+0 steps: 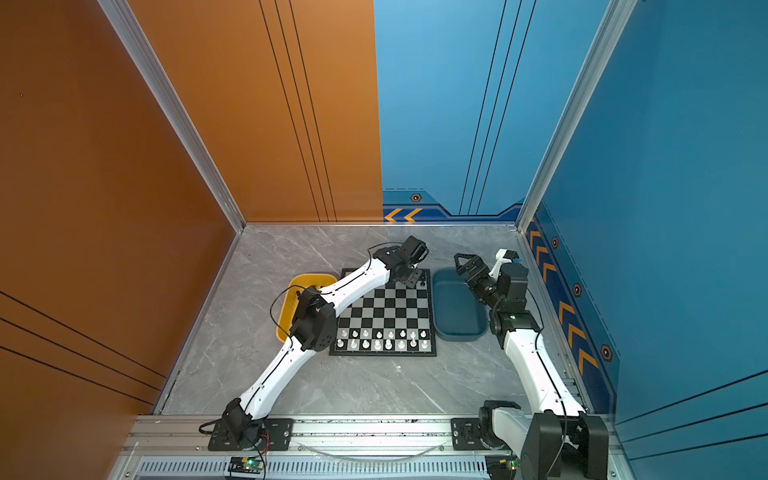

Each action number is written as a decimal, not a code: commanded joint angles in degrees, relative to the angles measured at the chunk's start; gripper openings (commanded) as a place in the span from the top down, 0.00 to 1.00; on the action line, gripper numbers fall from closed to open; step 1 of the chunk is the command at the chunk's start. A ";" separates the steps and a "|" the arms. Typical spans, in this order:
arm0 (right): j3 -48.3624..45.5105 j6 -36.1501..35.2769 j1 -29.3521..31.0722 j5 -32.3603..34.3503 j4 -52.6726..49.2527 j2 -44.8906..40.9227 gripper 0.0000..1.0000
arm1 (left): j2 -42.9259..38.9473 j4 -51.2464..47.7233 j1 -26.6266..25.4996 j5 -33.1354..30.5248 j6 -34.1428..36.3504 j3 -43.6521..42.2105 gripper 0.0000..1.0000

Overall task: Set up the chess pieces on the board
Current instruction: 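Raise the left gripper over the yellow tray while the right arm shifts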

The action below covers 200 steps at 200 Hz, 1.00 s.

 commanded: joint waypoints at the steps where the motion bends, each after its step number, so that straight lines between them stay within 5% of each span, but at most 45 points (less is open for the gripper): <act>1: -0.46 0.00 -0.42 -0.81 1.13 -0.98 0.00 | -5.56 -0.92 0.72 -0.86 -1.39 -0.64 0.57; 103: -0.46 -4.73 -0.20 -4.08 4.72 -1.45 0.00 | -17.92 -0.80 1.41 -0.21 -1.49 -8.93 0.57; 158: -1.97 -1.40 0.63 11.35 -2.71 -6.25 0.00 | -29.56 -0.68 2.81 -4.95 -4.81 -22.78 0.58; 200: 1.90 3.11 0.98 26.75 -18.18 -9.27 0.00 | -39.40 -0.50 4.53 -9.92 -8.26 -35.26 0.58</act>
